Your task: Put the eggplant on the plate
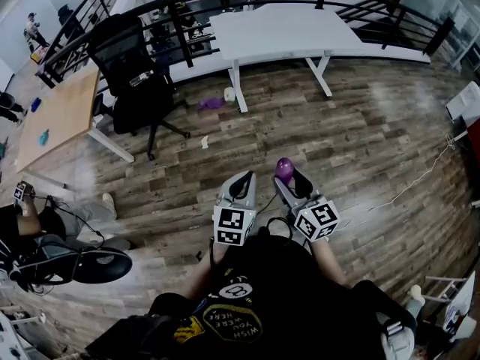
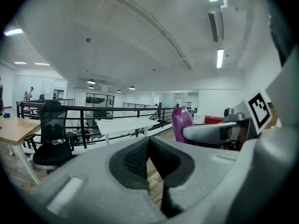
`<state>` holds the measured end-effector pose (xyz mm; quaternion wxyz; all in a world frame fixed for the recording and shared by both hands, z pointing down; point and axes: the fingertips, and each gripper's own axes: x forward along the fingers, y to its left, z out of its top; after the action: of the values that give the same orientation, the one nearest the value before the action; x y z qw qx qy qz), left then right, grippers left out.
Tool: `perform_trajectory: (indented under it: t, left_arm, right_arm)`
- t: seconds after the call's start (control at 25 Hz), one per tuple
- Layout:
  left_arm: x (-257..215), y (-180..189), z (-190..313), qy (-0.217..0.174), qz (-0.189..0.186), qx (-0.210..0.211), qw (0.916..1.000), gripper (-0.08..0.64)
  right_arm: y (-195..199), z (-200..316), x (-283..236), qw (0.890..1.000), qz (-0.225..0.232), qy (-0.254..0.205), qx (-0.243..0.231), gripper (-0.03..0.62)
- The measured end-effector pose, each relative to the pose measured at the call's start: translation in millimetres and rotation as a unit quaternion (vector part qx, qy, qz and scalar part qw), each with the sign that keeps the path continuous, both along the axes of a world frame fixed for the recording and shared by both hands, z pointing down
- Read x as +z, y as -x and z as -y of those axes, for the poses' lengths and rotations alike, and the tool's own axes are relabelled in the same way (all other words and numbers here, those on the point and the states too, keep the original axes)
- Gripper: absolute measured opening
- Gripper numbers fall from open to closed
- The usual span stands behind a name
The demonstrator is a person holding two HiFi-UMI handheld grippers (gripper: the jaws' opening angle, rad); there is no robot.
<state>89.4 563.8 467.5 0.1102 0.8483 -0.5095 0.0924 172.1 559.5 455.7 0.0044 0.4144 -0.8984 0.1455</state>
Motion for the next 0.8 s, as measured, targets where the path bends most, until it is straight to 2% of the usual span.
perform_trajectory:
  t: [0.16,0.4,0.56,0.8]
  left_arm:
    - [-0.4,-9.8,2.7,0.001,0.002,0.005,1.0000,0.005]
    - [7.7,-29.2,9.7,0.001,0.005,0.001,1.0000,0.005]
    - [18.1,-38.8,13.7,0.009,0.011,-0.010,0.9998,0.005]
    - [21.4,-46.7,47.4,0.011,0.026,0.001,0.9996,0.005]
  right_arm:
    - [-9.5,6.0,7.5,1.000,-0.001,0.025,0.005,0.216]
    - [-30.7,10.1,14.5,1.000,0.008,0.025,0.000,0.216]
    - [-42.0,19.1,25.2,0.999,0.020,0.042,-0.006,0.216]
    - [-42.2,50.8,36.0,0.998,0.022,0.062,-0.013,0.216]
